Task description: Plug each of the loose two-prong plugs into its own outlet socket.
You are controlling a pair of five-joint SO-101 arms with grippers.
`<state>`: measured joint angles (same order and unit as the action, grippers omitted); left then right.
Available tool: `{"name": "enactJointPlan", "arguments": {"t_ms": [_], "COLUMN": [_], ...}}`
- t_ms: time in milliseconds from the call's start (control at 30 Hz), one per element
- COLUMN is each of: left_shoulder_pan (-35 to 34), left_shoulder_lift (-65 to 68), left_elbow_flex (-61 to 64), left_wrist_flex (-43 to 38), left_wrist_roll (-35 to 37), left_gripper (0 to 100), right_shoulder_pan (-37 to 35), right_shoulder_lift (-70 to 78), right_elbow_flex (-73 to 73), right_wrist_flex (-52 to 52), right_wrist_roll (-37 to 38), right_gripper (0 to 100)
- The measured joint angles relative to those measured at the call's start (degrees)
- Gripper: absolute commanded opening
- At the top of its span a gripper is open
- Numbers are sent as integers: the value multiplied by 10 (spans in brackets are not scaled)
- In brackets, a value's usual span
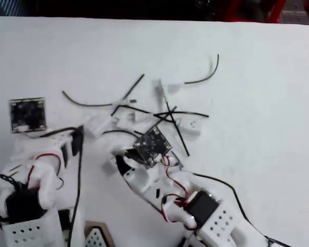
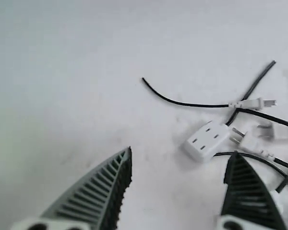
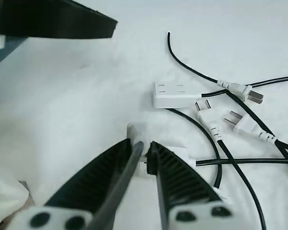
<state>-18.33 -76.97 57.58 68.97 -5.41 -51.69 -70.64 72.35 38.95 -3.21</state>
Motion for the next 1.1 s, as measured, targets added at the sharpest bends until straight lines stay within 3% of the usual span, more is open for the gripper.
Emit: {"name": "enactJointPlan", "arguments": {"t_ms": [300,667,1100], "left_shoulder_pan": [-58,-75,-75], "left_shoulder_lift": [7,7,7], "left_elbow_flex": [159,172,184], "left_wrist_flex": [-139,-147,-149], "left_wrist_roll": [0,0,0], "left_gripper": [308,308,308], "right_shoulder_pan": [-1,-1,7], "right_shoulder_lift": [218,383,469], "right_elbow_flex": [-65,-158,-204], "right_wrist_flex": [-22,-22,-22], "right_wrist_roll": [0,0,0], "right_gripper": [16,16,16]}}
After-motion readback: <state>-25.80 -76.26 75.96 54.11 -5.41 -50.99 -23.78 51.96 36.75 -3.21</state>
